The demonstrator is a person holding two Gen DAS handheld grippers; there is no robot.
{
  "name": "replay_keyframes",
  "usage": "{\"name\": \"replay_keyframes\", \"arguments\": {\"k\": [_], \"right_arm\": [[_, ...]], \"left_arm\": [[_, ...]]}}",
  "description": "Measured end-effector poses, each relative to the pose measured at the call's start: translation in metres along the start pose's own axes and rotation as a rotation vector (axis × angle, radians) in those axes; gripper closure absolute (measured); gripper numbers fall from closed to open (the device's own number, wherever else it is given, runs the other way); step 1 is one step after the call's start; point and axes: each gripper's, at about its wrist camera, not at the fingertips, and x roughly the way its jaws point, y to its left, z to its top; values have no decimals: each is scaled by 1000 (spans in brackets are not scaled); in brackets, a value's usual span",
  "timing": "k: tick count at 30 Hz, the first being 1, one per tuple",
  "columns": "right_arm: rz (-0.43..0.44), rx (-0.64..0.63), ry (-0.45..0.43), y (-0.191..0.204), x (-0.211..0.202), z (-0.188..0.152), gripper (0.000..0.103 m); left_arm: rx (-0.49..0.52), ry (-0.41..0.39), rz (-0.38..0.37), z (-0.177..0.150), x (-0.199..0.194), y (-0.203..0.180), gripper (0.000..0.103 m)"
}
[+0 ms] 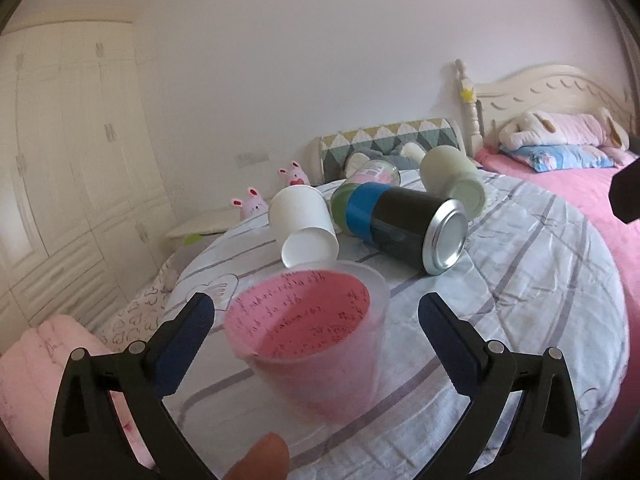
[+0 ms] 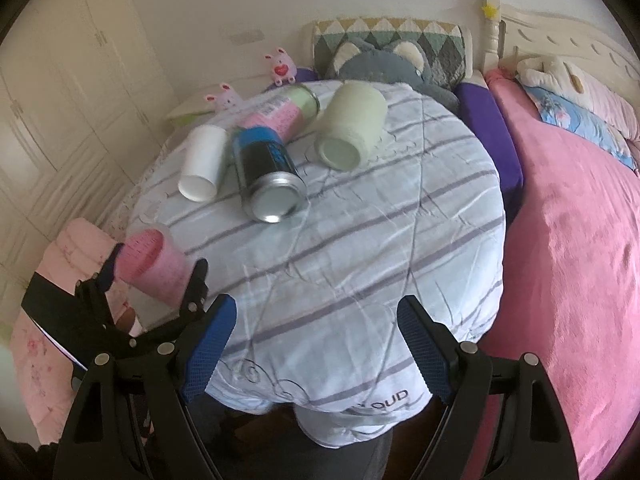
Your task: Flip cup upright
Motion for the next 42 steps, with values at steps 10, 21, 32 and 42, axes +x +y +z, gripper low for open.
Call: {"name": "replay_keyframes", "arguments": {"k": [10, 21, 32, 42], "right_arm": [[9, 29, -167, 10, -50, 2, 19], [-10, -37, -253, 51, -88, -6, 19], [-42, -106, -238, 79, -99, -19, 19], [-51, -98, -257, 79, -111, -29, 19]], "left_arm": [[-56, 259, 50, 57, -27, 44, 0], [-56, 406, 13, 91, -97, 82, 0], [-101, 367, 3, 94, -149, 87, 0], [-102, 358, 2, 93, -160, 83, 0]]}}
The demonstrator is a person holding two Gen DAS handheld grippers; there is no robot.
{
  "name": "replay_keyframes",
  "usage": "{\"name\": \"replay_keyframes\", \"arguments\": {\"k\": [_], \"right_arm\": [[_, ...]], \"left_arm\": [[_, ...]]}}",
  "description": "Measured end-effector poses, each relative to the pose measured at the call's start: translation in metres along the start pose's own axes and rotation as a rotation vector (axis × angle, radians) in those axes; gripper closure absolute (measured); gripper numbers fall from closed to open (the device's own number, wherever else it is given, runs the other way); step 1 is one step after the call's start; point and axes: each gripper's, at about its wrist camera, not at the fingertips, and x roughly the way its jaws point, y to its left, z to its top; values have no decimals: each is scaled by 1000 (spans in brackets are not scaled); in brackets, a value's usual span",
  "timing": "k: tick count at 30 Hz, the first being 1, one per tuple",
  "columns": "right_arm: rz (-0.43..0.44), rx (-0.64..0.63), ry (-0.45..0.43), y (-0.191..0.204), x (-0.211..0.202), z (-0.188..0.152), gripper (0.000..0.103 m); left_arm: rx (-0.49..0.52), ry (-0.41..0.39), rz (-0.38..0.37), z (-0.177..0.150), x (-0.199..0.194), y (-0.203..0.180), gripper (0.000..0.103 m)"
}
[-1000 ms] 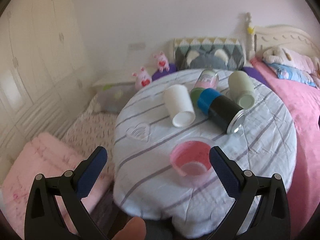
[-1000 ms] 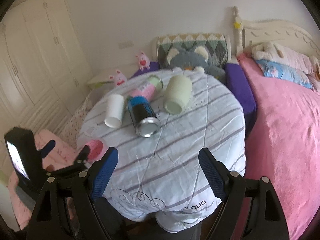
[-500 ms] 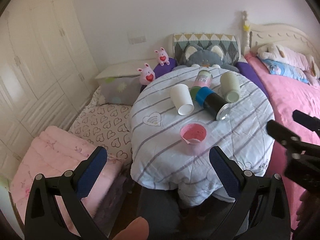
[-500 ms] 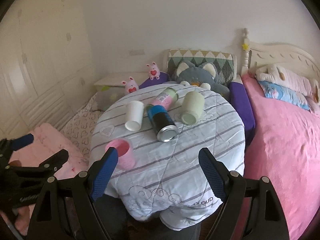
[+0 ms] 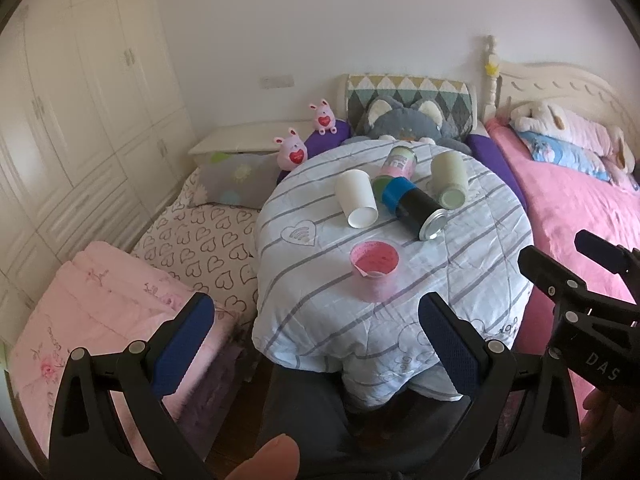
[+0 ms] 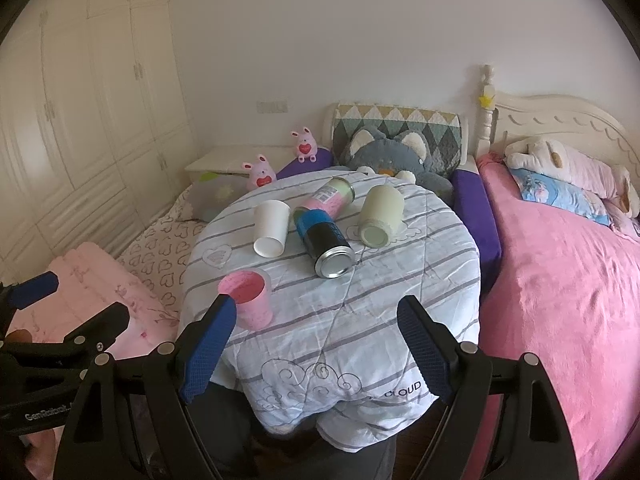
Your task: Flip cup upright
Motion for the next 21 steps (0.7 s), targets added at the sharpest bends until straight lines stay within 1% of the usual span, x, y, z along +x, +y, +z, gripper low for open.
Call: {"name": "replay_keyframes", "arguments": {"k": [14, 16, 21], "right_arm": [[6, 7, -12, -2, -4, -2, 19], [3, 13, -29, -3, -4, -4, 19], [3, 25, -28, -5, -4, -16, 19]], "left_arm": [[-5, -4, -6, -2, -3, -1, 0], [-19, -17, -4, -5, -3, -2, 0], [-32, -26, 8, -15, -1, -9, 0]]}}
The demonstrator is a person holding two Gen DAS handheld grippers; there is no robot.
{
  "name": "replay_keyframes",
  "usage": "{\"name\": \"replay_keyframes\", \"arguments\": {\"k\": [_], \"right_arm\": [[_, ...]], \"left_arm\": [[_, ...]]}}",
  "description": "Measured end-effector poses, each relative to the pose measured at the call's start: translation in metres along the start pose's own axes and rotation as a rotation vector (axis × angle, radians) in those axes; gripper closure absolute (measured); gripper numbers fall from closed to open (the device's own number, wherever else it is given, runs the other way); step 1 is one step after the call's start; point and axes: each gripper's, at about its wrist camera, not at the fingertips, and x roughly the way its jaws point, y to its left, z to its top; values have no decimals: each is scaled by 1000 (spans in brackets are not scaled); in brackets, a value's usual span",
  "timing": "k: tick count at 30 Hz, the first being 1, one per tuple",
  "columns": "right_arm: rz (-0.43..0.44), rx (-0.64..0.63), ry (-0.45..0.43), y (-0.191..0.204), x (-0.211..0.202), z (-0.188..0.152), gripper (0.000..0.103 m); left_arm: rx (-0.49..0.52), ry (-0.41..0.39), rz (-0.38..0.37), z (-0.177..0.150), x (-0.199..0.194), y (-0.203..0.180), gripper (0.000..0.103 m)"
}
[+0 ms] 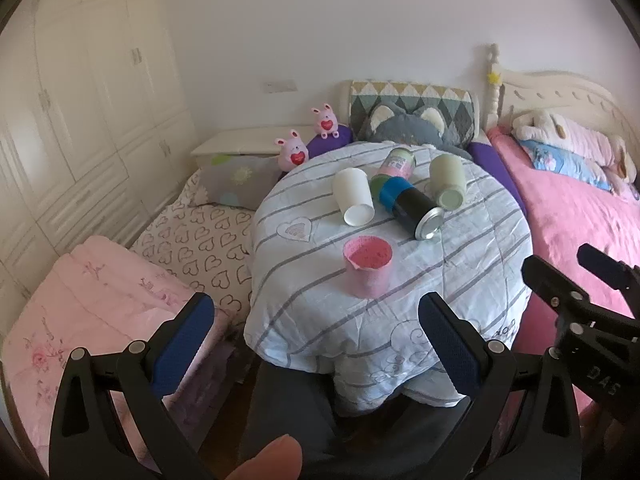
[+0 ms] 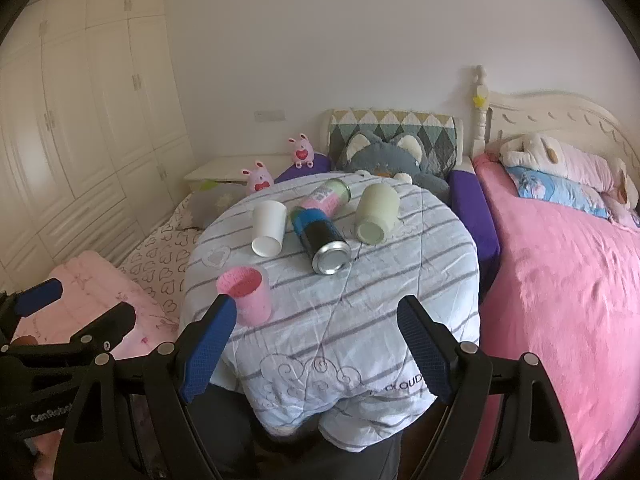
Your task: Flip cup upright
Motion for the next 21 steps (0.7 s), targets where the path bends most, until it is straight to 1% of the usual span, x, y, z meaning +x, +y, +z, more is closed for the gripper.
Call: {"name": "replay_keyframes", "arguments": {"k": [4, 9, 11, 18, 21], "right_arm": [[-21, -10, -16, -4, -4, -11, 19], [-35, -13, -66, -11, -14, -26, 19], [-34, -11, -78, -14, -17, -30, 19], [-2, 1, -132, -17, -27, -43, 19], [14, -4, -140, -14, -28, -46, 19]], "left_arm": [[13, -18, 18, -13, 1, -10, 0], [29, -49, 37, -31, 0, -23, 0], [24, -55, 33, -37, -3, -26, 0], [21, -92, 47, -52, -15, -34, 0], [23, -97, 52, -55, -17, -35, 0]]}}
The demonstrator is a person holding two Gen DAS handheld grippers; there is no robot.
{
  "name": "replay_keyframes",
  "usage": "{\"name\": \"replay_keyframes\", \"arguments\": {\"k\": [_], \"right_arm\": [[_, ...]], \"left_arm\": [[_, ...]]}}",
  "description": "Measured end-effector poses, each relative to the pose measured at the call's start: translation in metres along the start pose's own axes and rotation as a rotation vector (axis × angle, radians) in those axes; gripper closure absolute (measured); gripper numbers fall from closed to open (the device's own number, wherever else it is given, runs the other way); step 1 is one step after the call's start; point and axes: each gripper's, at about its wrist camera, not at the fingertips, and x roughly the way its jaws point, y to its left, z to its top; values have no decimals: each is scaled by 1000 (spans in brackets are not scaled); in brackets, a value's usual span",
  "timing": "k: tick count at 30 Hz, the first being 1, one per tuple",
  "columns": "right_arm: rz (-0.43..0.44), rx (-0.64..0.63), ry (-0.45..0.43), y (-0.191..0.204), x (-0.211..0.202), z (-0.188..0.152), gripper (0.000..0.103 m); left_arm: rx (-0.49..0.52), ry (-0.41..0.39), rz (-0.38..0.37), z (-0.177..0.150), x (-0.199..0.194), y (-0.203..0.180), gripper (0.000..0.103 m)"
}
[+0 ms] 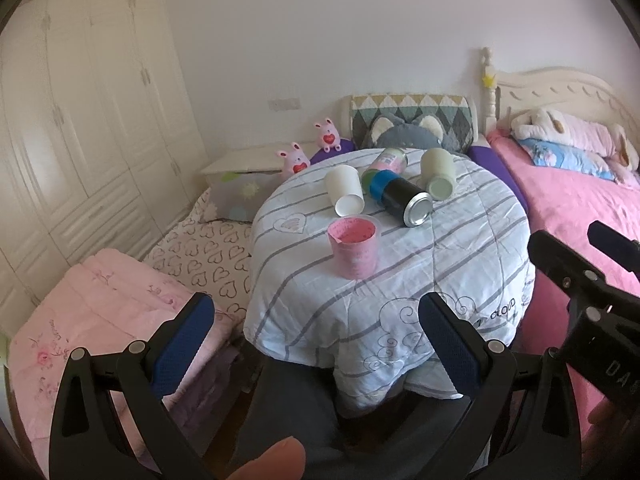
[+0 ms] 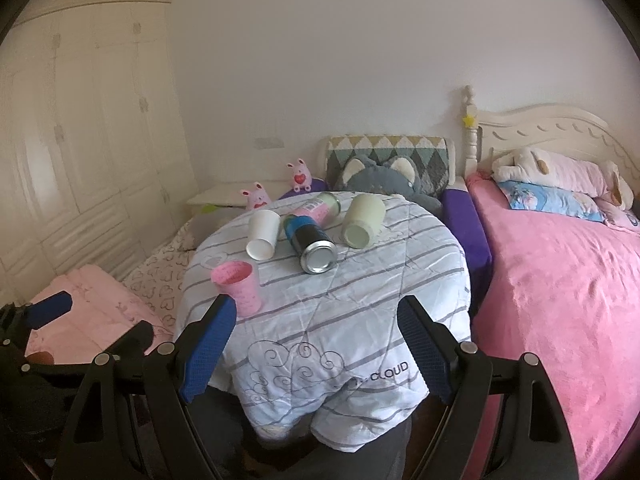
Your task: Flip cup upright
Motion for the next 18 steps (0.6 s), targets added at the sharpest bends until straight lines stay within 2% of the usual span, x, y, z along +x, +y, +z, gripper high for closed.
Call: {"name": "replay_keyframes", "arguments": {"k": [18], "right_arm": [[7, 8, -3, -9, -3, -3, 19]], "left_arm": [[7, -2, -2, 3, -2, -5, 0]]}}
